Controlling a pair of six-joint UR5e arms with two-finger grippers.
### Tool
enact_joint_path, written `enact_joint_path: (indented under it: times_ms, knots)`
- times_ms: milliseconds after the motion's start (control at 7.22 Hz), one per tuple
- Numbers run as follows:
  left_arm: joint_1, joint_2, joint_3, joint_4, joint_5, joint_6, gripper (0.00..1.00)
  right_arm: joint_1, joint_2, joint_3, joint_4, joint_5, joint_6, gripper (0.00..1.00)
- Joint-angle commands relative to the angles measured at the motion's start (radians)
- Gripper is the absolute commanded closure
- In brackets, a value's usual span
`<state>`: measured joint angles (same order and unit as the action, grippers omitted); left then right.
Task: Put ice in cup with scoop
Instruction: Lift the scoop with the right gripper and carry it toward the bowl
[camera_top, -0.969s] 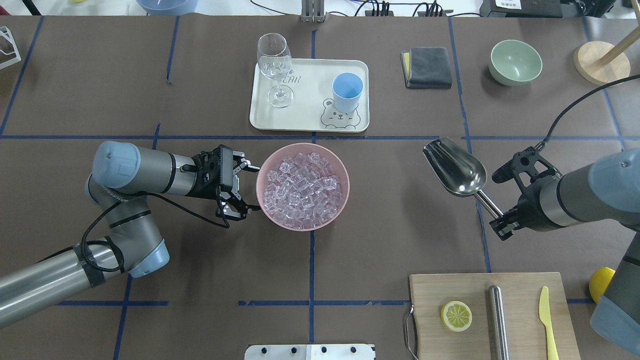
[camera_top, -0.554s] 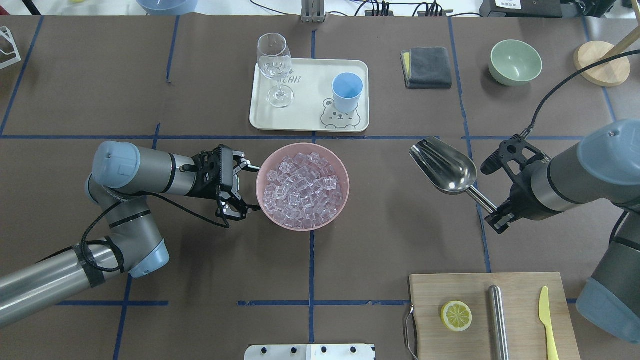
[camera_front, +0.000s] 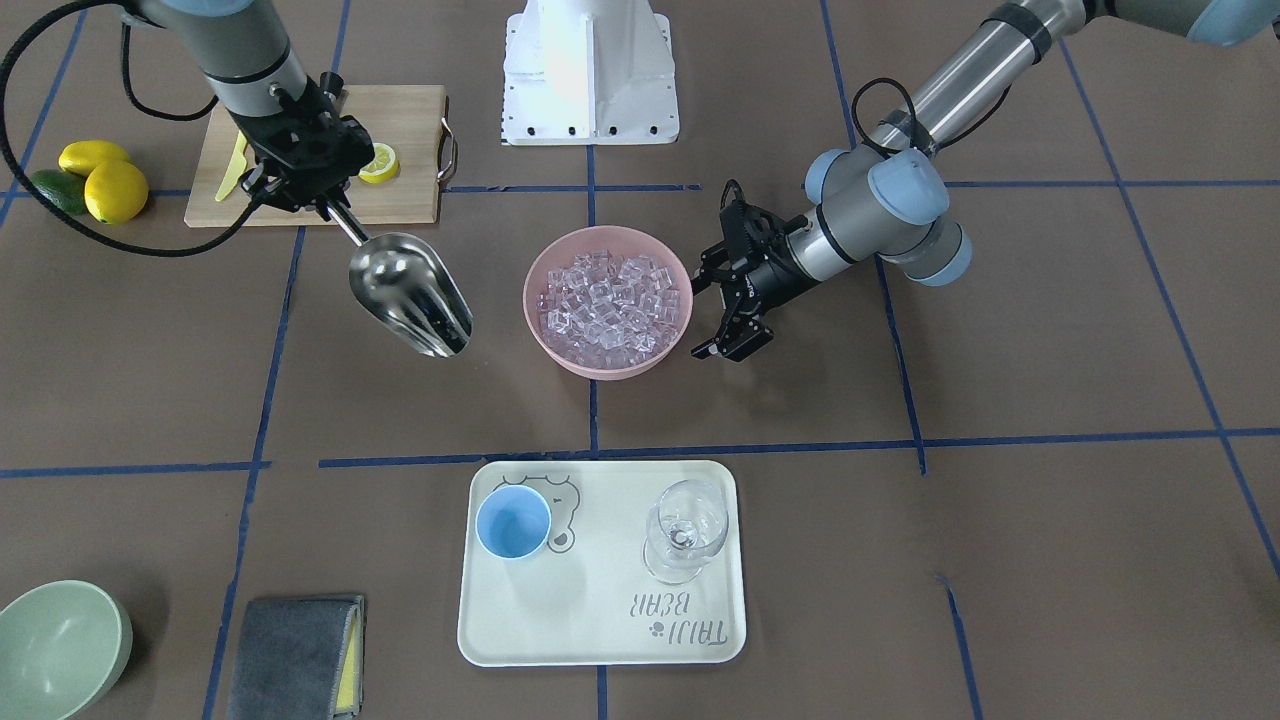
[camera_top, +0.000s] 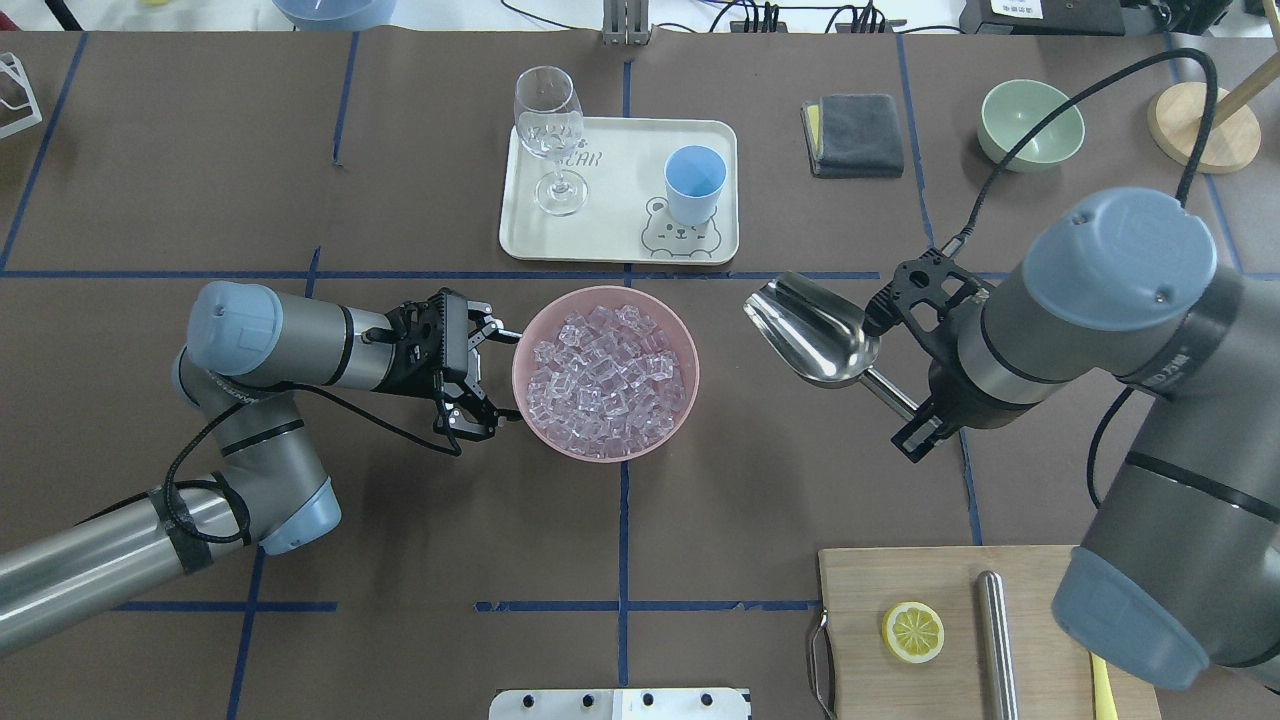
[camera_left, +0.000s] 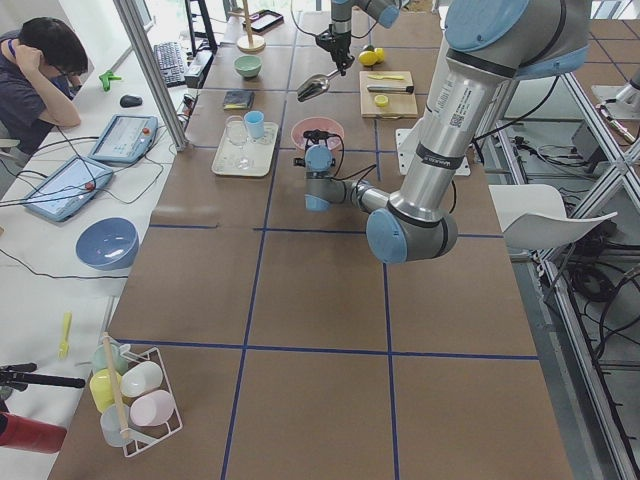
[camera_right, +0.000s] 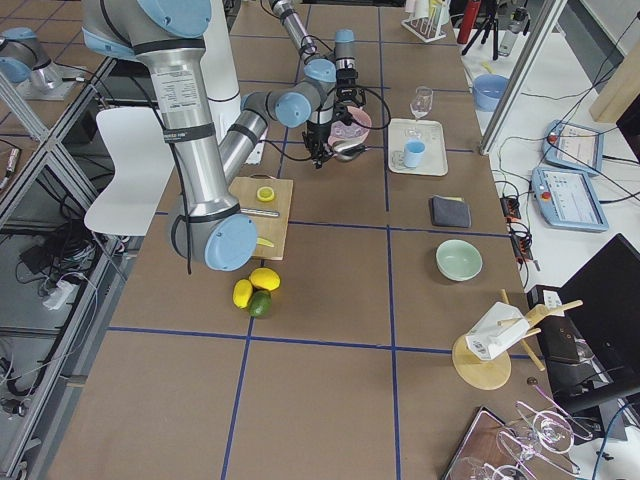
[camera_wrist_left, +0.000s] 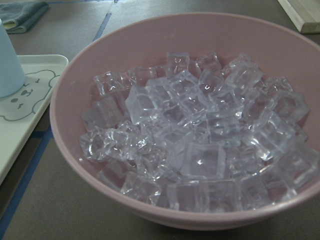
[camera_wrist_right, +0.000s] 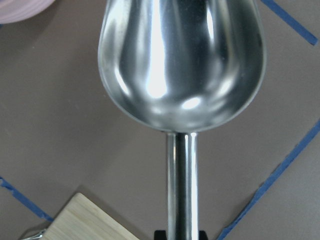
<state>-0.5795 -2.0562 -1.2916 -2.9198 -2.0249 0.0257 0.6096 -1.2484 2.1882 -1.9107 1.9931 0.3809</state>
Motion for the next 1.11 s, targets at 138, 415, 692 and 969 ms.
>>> enact_joint_path:
  times_ms: [138, 415, 692, 969]
  knots:
    - [0.001, -0.002, 0.000, -0.019, 0.000, -0.021, 0.00, -0.070, 0.208, 0.004, -0.263, -0.073, -0.004, 1.00]
    - [0.001, -0.001, 0.000, -0.019, 0.000, -0.023, 0.00, -0.094, 0.228, -0.001, -0.283, -0.074, -0.022, 1.00]
    - [0.001, 0.002, 0.000, -0.019, 0.000, -0.021, 0.00, -0.097, 0.334, -0.007, -0.484, -0.118, -0.141, 1.00]
    - [0.001, 0.004, 0.000, -0.019, 0.000, -0.021, 0.00, -0.100, 0.481, -0.106, -0.663, -0.146, -0.215, 1.00]
